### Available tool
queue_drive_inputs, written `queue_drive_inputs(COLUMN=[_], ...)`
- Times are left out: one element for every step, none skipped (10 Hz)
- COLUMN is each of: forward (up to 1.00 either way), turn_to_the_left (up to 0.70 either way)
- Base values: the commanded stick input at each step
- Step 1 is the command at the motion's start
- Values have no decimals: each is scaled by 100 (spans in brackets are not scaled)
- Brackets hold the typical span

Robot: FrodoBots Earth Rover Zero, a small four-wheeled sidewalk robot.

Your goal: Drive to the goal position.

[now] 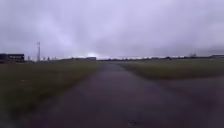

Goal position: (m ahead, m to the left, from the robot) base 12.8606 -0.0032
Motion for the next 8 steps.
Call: queue_drive_inputs(forward=[100, 100, 100, 100, 100, 100, 100, 100], turn_to_the_left=[0, 0, 0, 0, 0, 0, 0, 0])
